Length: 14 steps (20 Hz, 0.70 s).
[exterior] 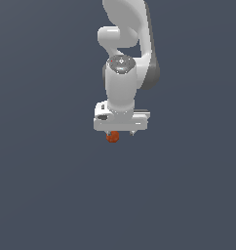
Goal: Pick up the object and move it to a goal position.
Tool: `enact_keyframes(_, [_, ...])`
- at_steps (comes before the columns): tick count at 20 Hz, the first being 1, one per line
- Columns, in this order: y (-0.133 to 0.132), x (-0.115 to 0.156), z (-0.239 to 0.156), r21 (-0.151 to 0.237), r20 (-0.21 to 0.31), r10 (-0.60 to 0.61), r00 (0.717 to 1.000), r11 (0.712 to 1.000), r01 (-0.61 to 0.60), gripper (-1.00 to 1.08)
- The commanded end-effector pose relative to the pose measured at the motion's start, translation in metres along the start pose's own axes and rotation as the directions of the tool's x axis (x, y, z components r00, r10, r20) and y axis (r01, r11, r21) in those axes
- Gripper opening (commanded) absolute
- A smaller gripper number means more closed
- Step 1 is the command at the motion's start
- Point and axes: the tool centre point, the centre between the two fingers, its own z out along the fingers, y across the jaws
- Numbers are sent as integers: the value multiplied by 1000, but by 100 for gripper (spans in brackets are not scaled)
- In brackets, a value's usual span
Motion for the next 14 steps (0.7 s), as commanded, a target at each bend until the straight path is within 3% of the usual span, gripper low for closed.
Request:
enact_keyframes(1, [1, -1, 1, -1, 1, -22, 1000, 1000, 22, 100])
enact_keyframes(8, [5, -6, 7, -2, 5, -129, 992, 992, 129, 100])
enact_keyframes(14, [10, -13, 15, -3, 11, -268, 963, 963, 268, 100])
